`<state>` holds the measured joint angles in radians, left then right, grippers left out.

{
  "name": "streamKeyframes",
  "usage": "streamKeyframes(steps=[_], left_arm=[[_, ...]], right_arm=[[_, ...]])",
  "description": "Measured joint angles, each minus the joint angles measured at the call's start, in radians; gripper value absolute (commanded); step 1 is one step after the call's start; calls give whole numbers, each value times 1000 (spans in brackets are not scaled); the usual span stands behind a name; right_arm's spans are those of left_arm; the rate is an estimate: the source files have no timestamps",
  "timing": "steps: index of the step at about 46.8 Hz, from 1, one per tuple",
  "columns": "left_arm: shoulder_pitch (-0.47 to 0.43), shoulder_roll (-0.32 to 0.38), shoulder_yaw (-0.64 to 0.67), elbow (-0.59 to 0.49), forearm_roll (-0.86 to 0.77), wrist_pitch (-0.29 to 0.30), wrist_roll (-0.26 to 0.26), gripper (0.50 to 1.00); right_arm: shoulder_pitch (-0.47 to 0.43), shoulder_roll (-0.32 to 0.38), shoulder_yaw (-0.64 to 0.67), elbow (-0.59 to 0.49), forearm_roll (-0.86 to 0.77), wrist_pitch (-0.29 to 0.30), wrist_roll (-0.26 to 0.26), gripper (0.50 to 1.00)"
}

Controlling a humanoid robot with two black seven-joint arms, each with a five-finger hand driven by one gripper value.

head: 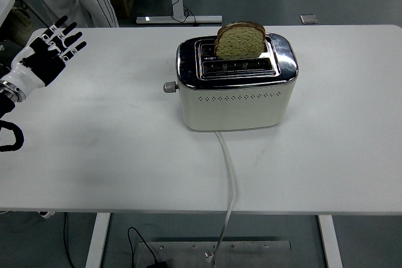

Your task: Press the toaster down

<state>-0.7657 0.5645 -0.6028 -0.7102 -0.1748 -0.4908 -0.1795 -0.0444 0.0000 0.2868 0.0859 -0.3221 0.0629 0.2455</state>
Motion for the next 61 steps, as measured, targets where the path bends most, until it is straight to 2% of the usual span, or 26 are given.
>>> streamKeyframes(steps=[61], left_arm=[[10, 11, -3, 0, -8, 5, 0, 1000]], right_arm=[[1, 0, -1, 0, 0, -1, 0, 998]])
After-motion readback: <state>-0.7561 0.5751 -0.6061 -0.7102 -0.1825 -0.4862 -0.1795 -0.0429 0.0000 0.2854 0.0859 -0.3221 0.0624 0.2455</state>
